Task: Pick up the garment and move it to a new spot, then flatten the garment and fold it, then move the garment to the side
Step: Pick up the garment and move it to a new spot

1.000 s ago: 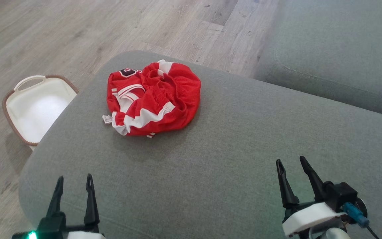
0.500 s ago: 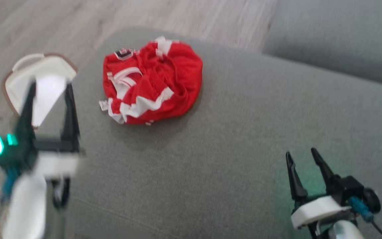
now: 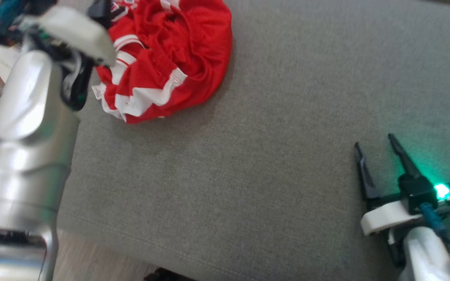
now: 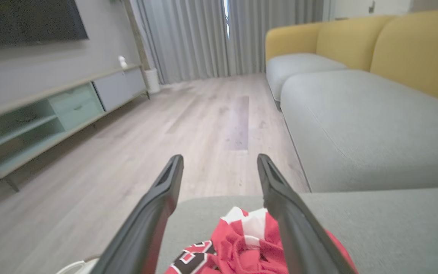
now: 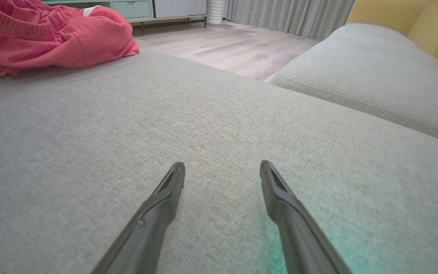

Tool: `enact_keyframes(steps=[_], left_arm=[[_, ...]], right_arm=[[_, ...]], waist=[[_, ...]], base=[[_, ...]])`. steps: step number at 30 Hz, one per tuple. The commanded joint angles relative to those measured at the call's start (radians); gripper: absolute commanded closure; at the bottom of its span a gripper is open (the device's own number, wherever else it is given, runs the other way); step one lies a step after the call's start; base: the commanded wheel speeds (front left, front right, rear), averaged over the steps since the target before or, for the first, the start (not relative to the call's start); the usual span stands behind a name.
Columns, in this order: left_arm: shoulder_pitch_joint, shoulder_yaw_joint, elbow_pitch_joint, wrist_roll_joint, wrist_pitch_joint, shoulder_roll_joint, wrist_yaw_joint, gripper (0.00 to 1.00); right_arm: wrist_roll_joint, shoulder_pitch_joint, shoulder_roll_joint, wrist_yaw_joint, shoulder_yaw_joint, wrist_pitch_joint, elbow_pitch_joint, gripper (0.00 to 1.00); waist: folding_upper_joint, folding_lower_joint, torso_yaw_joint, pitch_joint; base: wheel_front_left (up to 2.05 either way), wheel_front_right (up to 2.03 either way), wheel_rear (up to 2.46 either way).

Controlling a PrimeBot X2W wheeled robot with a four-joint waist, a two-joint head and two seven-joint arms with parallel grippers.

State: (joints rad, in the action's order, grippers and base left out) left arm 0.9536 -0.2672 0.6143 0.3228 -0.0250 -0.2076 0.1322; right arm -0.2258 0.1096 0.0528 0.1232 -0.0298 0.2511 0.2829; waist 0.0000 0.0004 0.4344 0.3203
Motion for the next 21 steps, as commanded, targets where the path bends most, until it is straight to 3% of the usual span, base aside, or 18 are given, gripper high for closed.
enact_keyframes(steps=[1, 12, 13, 14, 15, 21], left_arm=[[0.061, -0.011, 0.011, 0.04, -0.022, -0.041, -0.002, 0.0], [0.145, -0.327, 0.266, 0.331, -0.24, -0.06, -0.002, 0.0], [0.142, -0.35, 0.266, 0.355, -0.245, -0.065, -0.002, 0.11], [0.143, -0.368, 0.263, 0.377, -0.236, -0.072, -0.002, 0.59], [0.145, -0.385, 0.259, 0.395, -0.222, -0.081, -0.002, 1.0], [0.181, -0.494, 0.235, 0.5, -0.123, -0.129, -0.002, 1.0]], right_arm=[[-0.012, 0.018, 0.018, 0.008, 0.014, 0.011, -0.04, 0.0], [-0.04, 0.039, 0.031, 0.008, -0.003, 0.011, -0.09, 0.0], [-0.04, 0.042, 0.03, 0.008, -0.003, 0.011, -0.091, 0.0], [-0.04, 0.044, 0.029, 0.008, -0.003, 0.011, -0.092, 0.0], [-0.04, 0.047, 0.028, 0.008, -0.003, 0.011, -0.092, 0.0], [-0.035, 0.054, 0.021, 0.008, -0.008, 0.011, -0.081, 0.0]], waist=[[0.0, -0.0004, -0.002, 0.061], [0.0, -0.0004, -0.022, 0.136], [0.0, -0.0004, -0.024, 0.137], [0.0, -0.0004, -0.025, 0.139], [0.0, -0.0004, -0.027, 0.139], [0.0, -0.0004, -0.032, 0.108]], base=[[0.0, 0.0, 0.0], [0.0, 0.0, 0.0], [0.0, 0.0, 0.0], [0.0, 0.0, 0.0], [0.0, 0.0, 0.0], [0.0, 0.0, 0.0]])
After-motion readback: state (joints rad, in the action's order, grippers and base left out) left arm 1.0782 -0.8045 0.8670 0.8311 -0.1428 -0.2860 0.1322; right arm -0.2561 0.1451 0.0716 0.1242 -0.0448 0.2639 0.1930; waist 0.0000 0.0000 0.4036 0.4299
